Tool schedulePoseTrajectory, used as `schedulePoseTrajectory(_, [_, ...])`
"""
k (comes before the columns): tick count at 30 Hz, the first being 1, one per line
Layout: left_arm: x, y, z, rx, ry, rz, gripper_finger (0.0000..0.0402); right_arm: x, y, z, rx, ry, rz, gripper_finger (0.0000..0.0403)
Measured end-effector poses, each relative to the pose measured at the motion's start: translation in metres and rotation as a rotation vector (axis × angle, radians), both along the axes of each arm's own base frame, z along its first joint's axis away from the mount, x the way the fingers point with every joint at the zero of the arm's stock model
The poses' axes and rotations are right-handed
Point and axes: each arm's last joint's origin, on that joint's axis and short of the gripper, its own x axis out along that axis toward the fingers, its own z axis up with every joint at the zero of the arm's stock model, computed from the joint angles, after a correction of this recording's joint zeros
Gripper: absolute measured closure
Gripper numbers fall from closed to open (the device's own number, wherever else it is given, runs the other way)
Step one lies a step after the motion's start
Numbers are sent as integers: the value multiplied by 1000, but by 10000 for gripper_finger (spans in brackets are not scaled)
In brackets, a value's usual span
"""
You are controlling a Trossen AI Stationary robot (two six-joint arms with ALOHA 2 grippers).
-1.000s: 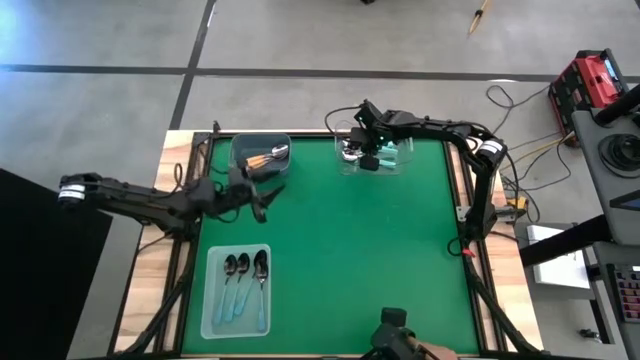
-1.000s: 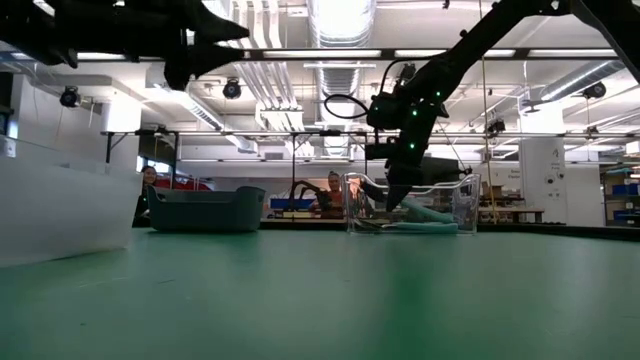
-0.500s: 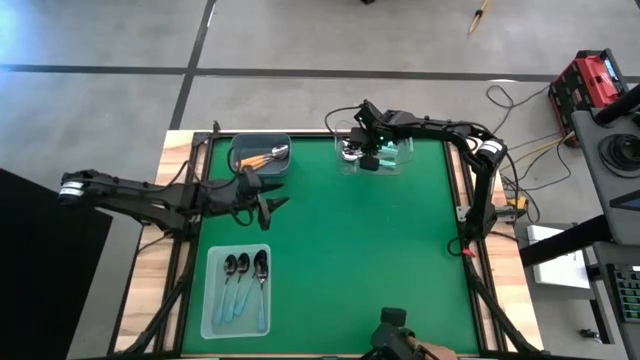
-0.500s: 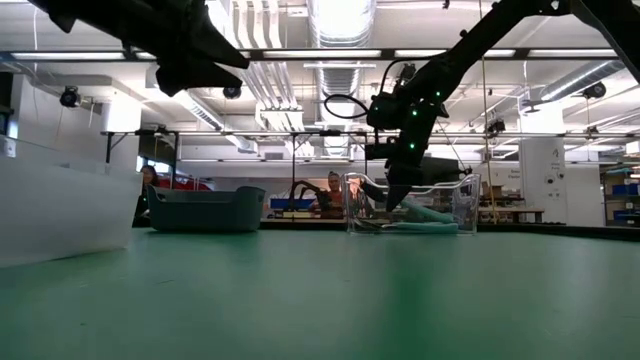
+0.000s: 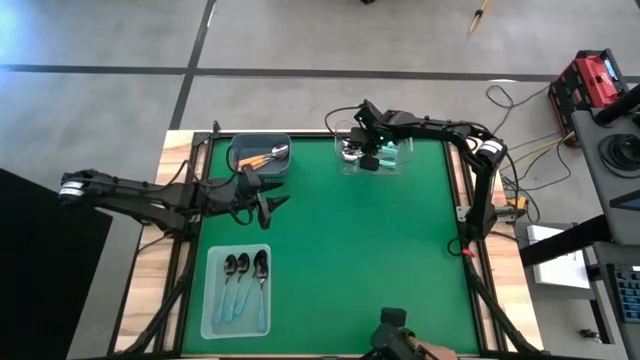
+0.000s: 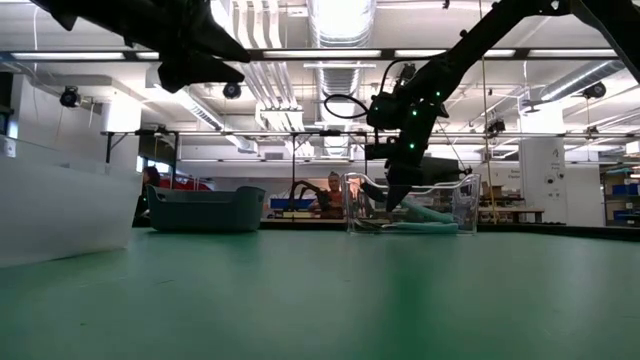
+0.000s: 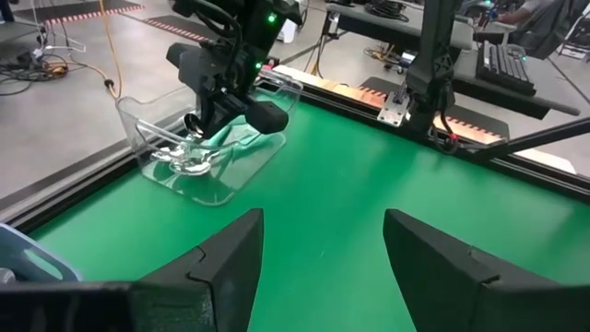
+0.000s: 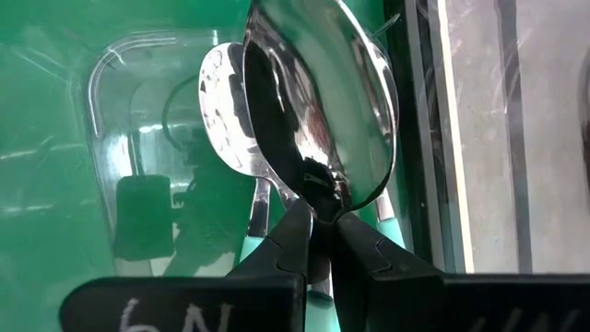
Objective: Sort silverware by color (type)
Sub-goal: Put the light blue spoon into the transparent bin
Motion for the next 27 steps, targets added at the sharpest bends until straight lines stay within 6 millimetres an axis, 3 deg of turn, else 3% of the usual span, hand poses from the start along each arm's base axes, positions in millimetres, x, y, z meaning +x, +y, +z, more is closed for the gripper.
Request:
schedulePoseTrajectory(23, [0,0,2,-7,-13,-1,194,-5,4,-1,56,41,-43,389])
schedulePoseTrajectory(27, [0,0,2,-7,-13,-1,194,-3,3,0,47,26,-44,374])
